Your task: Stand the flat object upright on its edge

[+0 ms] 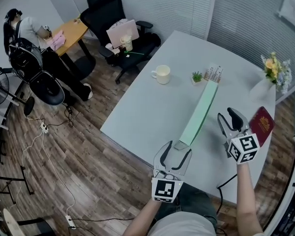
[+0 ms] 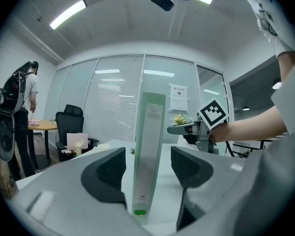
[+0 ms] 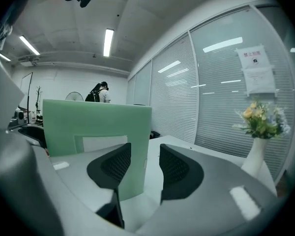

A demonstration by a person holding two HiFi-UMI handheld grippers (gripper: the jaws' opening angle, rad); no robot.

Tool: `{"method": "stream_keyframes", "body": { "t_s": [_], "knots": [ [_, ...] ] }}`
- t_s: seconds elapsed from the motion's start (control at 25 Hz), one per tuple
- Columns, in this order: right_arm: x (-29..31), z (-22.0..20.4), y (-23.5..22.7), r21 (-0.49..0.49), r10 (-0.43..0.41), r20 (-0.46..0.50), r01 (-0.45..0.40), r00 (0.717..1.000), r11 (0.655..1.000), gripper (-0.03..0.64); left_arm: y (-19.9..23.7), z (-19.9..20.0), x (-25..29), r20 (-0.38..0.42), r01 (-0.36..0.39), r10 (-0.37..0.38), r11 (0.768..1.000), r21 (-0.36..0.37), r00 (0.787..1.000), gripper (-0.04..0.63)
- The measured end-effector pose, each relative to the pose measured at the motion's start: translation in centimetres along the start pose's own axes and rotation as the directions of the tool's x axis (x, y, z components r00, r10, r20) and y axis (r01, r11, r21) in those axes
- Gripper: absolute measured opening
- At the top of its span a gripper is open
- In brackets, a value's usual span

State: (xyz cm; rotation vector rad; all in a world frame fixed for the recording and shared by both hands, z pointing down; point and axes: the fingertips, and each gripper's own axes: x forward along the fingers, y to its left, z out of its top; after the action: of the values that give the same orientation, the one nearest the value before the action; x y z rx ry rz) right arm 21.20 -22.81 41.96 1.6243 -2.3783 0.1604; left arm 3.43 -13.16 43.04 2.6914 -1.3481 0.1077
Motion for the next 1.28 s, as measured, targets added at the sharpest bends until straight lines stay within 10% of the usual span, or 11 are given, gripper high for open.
{"method": "stream_keyframes", "body": {
  "t_s": [0.76, 1.28],
  "knots": [
    [-10.9, 3.5, 2.5, 0.134, -0.387, 0.156, 0.369, 0.909, 0.920, 0.121, 2.9, 6.5, -4.5, 0.112, 0.078, -0.077, 0.997, -0.002, 0.991, 0.275],
    [-15.8, 5.3, 4.3, 0.124, -0.427, 0.216, 0.409, 0.878, 0.904, 0.050, 3.1, 10.1, -6.8, 0.182, -0.062, 0.065, 0.998, -0.018, 0.981, 0.220]
  ]
}}
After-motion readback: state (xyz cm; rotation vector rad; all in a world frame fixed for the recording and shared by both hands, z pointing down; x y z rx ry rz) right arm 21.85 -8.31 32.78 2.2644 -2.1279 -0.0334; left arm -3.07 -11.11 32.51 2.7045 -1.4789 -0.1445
